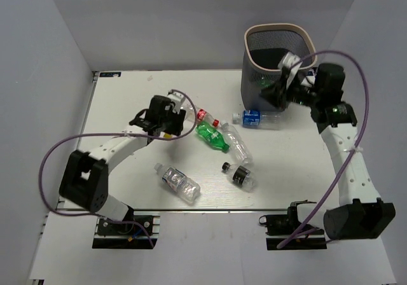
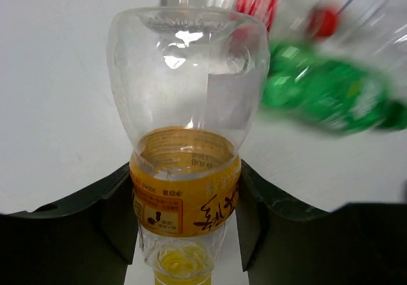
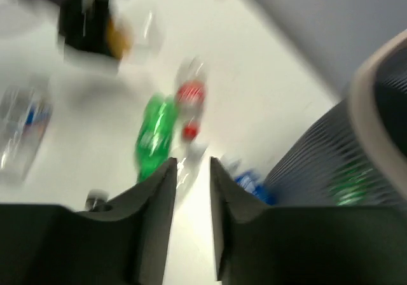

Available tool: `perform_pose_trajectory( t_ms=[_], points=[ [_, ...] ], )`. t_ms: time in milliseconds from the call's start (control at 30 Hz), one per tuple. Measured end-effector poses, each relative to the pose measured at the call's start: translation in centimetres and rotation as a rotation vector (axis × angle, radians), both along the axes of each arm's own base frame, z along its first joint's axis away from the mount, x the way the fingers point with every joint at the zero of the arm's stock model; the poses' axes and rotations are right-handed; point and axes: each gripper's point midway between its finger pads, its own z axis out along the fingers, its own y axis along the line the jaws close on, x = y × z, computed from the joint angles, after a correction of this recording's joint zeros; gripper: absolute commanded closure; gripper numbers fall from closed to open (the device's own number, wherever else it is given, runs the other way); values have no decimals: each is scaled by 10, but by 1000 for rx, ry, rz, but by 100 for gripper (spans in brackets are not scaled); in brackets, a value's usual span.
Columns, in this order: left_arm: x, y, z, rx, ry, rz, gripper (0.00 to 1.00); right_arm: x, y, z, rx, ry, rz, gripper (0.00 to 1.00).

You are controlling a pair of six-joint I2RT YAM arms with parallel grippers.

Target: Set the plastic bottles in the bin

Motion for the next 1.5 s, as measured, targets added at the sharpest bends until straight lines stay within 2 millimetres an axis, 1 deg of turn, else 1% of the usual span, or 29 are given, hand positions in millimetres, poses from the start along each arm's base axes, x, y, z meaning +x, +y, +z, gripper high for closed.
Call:
perform_pose_trajectory(
  t_ms=[33,67,100,167,233,267,333,400,433,467,500,533,600,667,733,867,933,967,1000,1067,1100,1133,1200,1300,1333,1400,1433,1467,1500],
  points=[
    [2,-4,23,-31,-44,-11,85,-11,1,-22,-31,20,34,55],
    [7,-11,53,-70,-98,-27,86,-21,1,-47,-56,62,58,47],
    [13,-19,86,-116,-164,-47,86,-35,0,-78,-84,120,83,42],
    [24,-38,147,-200,-274,-94,86,-57,-3,-129,-129,225,111,39],
    [31,-55,196,-278,-364,-141,86,-73,-5,-165,-163,313,125,39],
    [35,-65,219,-316,-404,-165,86,-79,-7,-178,-179,343,128,39],
    [41,-84,250,-388,-454,-210,86,-87,-8,-193,-202,384,132,32],
    [52,-106,272,-456,-483,-250,86,-89,-8,-199,-223,390,133,27],
    [57,-116,279,-484,-490,-267,86,-88,-7,-201,-233,389,135,25],
    [64,-129,284,-516,-493,-286,86,-88,-7,-203,-240,391,136,23],
    [71,-142,290,-550,-499,-304,86,-88,-7,-205,-248,394,138,23],
    [78,-154,291,-577,-493,-317,85,-88,-6,-208,-256,397,141,23],
    [91,-178,295,-637,-497,-342,85,-90,-6,-215,-269,407,144,23],
    [98,-200,294,-693,-483,-366,85,-95,-6,-223,-283,427,147,20],
    [106,-222,299,-761,-486,-388,85,-99,-7,-231,-297,448,150,20],
    [115,-256,310,-879,-506,-413,85,-105,-8,-243,-316,472,148,19],
    [116,-269,317,-935,-510,-423,83,-110,-10,-250,-326,487,145,19],
    [117,-274,324,-971,-521,-424,83,-111,-11,-253,-332,491,142,19],
    [117,-277,329,-999,-525,-425,80,-114,-12,-256,-336,496,140,19],
    [117,-282,339,-1055,-536,-421,79,-117,-13,-259,-340,498,136,17],
    [117,-284,341,-1078,-538,-415,75,-118,-13,-259,-339,499,134,17],
    [116,-287,343,-1103,-537,-410,75,-119,-13,-260,-339,500,133,17],
    [119,-290,343,-1142,-537,-382,72,-120,-14,-260,-336,499,128,17],
    [128,-296,338,-1187,-550,-321,66,-119,-13,-260,-333,494,123,16],
    [133,-298,336,-1198,-556,-289,62,-118,-13,-259,-330,489,120,16],
    [137,-309,328,-1212,-557,-264,55,-117,-13,-257,-324,484,115,16],
    [138,-314,325,-1223,-563,-254,40,-117,-12,-257,-320,481,112,16],
    [140,-320,319,-1228,-561,-237,34,-117,-12,-258,-318,478,110,16],
    [141,-325,313,-1229,-558,-222,26,-118,-12,-259,-316,479,108,13]
  ],
)
